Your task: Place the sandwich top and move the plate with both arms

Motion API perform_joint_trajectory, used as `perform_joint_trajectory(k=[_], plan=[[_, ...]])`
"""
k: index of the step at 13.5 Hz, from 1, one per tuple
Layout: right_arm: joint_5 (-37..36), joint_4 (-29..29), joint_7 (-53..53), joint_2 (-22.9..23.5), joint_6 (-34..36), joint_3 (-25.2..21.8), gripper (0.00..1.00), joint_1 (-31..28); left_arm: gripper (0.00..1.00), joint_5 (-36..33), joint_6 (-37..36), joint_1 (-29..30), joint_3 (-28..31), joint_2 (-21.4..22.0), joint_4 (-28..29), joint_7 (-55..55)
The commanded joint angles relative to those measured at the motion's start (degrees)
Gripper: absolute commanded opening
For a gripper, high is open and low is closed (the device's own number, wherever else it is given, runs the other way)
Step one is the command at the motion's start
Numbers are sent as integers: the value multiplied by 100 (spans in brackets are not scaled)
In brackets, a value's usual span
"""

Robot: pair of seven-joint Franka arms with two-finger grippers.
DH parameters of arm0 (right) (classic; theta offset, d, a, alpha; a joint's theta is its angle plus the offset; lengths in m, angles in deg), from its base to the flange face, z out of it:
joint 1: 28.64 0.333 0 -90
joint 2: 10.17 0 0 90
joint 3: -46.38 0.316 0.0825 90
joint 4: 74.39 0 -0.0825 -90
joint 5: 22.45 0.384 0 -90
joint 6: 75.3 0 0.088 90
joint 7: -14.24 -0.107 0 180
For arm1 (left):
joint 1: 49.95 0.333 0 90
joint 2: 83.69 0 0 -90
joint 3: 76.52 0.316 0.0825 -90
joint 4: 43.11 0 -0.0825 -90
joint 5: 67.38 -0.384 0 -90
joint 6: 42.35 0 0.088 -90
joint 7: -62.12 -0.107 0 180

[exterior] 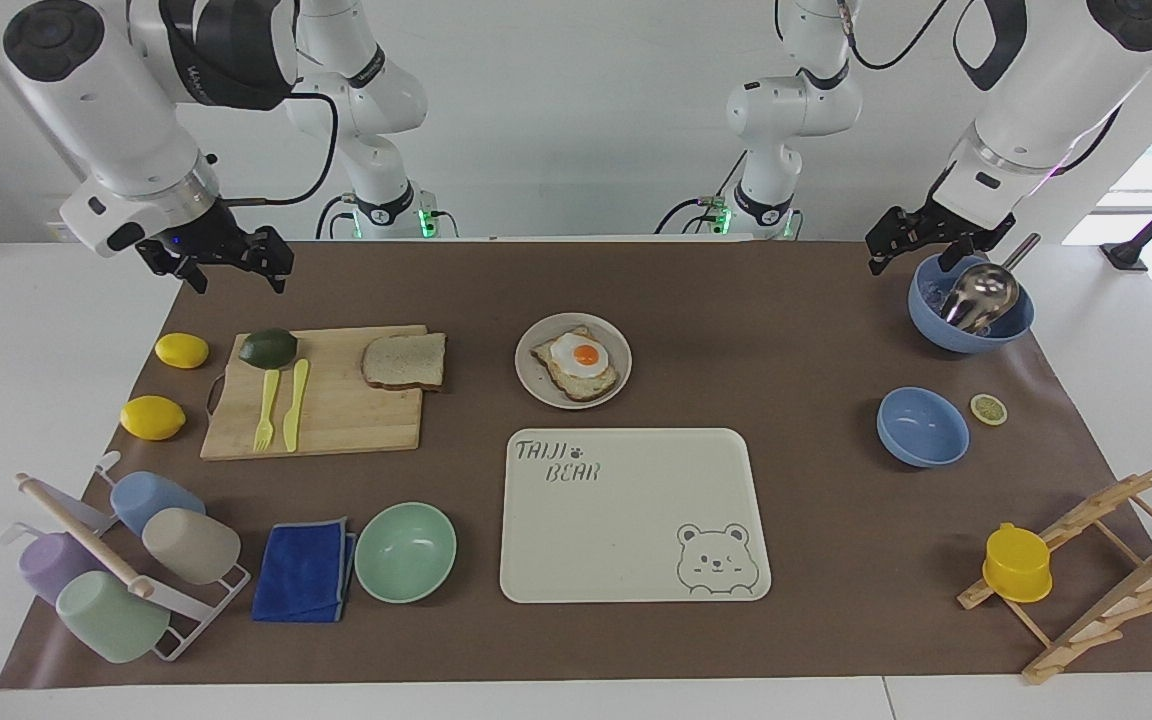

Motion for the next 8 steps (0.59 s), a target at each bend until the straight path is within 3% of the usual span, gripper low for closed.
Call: perform_joint_trajectory(k=[1,8], plan=[[185,13,61,-31,-36,-11,100,-18,100,-70,-64,40,-32,86,62,-23],[202,-101,52,-163,7,-11,100,-18,100,-70,-64,40,-32,86,62,-23]])
